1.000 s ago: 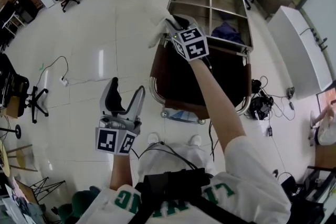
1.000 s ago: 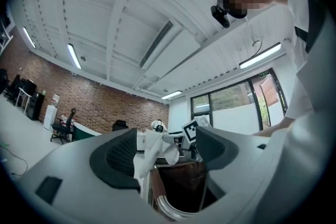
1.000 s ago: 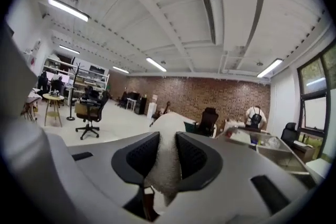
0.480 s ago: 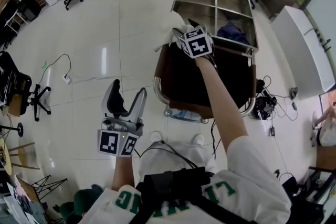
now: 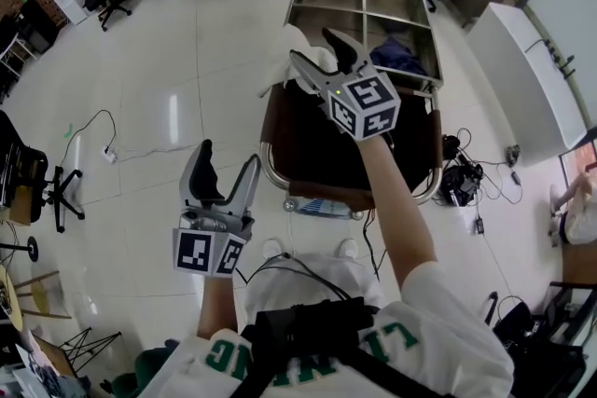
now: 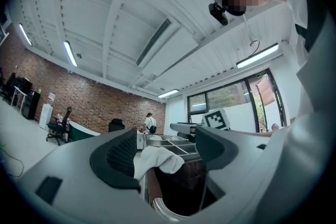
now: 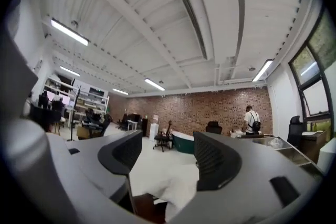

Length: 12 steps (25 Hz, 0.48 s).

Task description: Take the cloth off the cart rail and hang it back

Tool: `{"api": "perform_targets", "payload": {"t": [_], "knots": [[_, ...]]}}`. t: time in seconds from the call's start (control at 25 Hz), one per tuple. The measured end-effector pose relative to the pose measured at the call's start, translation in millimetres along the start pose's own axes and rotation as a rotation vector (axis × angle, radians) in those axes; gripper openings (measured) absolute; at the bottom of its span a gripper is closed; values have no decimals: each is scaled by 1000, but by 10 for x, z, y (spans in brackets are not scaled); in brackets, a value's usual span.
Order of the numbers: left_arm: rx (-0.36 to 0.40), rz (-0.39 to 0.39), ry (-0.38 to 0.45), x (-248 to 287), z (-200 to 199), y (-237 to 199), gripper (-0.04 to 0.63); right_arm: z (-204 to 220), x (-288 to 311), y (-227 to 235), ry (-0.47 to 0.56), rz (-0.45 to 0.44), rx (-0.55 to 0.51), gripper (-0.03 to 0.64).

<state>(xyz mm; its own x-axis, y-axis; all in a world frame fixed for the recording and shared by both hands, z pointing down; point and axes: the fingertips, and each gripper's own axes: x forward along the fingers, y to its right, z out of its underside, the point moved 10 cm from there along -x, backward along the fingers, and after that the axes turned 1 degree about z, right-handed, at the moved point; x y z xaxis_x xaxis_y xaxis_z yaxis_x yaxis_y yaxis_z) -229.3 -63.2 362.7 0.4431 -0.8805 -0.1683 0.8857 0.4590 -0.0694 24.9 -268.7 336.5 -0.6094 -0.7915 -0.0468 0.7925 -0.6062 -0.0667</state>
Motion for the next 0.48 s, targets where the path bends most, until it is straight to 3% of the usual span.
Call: {"api": "perform_targets", "payload": {"t": [0.2,0.48], "knots": [[24,27,-7,151,20,24,345,-271,-761,-123,170,39,32,331],[33,113,-11,388,37,168,345,-267,-1665,-295,204,201,-21,331]]}}
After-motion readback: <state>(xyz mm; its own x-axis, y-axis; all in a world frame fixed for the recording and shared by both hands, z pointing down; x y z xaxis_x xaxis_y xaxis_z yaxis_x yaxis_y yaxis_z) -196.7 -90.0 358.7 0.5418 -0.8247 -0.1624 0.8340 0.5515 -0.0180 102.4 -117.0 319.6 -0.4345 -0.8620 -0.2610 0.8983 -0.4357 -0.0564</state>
